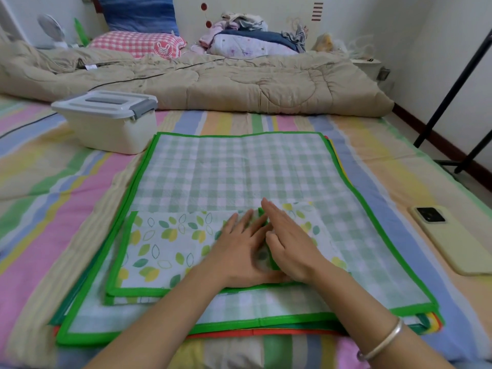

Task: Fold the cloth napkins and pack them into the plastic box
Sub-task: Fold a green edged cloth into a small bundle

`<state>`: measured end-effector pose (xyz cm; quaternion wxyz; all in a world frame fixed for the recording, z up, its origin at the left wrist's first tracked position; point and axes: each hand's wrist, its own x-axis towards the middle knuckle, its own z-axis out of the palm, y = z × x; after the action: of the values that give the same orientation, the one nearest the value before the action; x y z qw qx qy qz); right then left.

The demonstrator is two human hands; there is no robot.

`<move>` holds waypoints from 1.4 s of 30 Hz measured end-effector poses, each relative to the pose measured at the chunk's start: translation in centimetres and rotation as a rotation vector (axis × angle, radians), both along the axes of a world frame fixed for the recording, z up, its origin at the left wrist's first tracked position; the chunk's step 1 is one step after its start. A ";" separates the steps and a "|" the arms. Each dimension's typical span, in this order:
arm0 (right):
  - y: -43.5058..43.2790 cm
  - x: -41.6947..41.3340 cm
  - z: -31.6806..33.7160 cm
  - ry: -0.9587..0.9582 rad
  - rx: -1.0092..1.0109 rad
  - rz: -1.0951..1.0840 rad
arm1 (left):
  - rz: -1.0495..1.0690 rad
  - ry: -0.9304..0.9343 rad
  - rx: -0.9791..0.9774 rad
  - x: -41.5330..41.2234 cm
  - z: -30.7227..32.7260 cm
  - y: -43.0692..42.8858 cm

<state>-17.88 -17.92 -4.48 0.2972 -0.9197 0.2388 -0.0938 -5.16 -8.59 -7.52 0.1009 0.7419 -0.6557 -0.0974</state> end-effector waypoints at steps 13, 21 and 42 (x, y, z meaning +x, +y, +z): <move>-0.3 0.5 -2.8 0.242 -0.189 0.014 | 0.400 -0.232 0.054 6.8 1.1 8.4; -0.2 1.0 -1.1 0.302 -0.147 0.023 | 0.385 -0.183 0.043 6.9 -0.9 9.2; 4.5 4.9 -2.2 0.314 -0.426 0.123 | 0.923 0.135 -0.437 8.4 2.1 12.8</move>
<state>-12.95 -13.41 -6.69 0.0617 -0.9775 0.2005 0.0201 3.29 4.21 -5.41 0.3283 0.9076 -0.2570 0.0488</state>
